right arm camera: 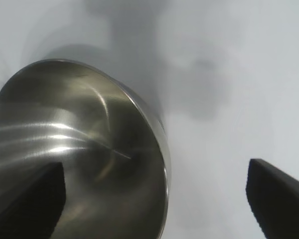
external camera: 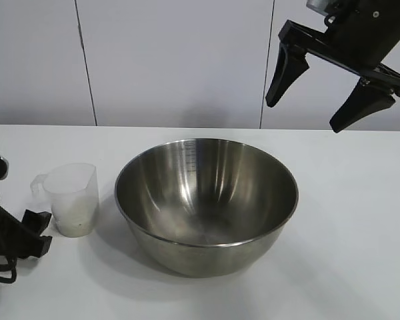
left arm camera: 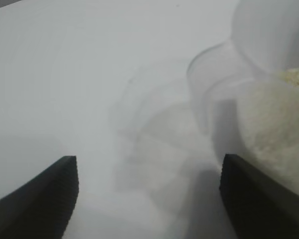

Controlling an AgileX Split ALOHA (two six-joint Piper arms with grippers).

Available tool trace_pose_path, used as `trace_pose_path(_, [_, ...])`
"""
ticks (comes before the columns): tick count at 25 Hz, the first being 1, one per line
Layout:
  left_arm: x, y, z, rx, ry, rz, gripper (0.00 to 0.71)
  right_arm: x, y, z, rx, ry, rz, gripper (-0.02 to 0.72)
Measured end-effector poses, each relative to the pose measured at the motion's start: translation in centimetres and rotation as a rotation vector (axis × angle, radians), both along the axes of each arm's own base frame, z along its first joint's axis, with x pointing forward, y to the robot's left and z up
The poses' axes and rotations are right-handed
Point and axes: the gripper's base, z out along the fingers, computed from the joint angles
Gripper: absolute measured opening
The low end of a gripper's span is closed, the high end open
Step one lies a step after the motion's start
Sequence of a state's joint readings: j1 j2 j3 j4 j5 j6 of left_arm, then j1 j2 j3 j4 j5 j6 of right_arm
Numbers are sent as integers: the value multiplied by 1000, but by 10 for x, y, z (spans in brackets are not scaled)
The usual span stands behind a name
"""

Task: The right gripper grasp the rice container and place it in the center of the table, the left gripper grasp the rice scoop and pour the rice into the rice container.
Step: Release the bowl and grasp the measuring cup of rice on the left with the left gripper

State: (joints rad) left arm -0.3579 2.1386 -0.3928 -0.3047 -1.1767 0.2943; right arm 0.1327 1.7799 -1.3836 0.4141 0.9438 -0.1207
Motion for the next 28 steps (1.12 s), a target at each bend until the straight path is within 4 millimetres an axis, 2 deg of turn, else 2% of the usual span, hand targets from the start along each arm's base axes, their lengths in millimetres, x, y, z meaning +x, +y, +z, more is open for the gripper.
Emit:
trace_pose_path(10, [14, -5, 4, -23, -31, 4, 566, 0, 0, 0, 0, 0, 0, 683])
trace_pose_path(15, [18, -7, 24, -50, -94, 0, 555, 0, 0, 0, 0, 0, 0, 683])
trace_pose_path(17, [18, -8, 27, -55, -107, -3, 484, 0, 0, 0, 0, 0, 0, 683])
trace_pose_path(21, [18, -12, 28, -58, -108, -48, 157, 0, 0, 0, 0, 0, 0, 670])
trace_pose_path(22, [18, -13, 28, -62, -109, -67, 98, 0, 0, 0, 0, 0, 0, 666])
trace_pose_path(25, [17, -18, 28, -88, -105, -112, 26, 0, 0, 0, 0, 0, 0, 661])
trace_pose_path(28, [17, -21, 30, -96, -108, -150, 13, 0, 0, 0, 0, 0, 0, 661])
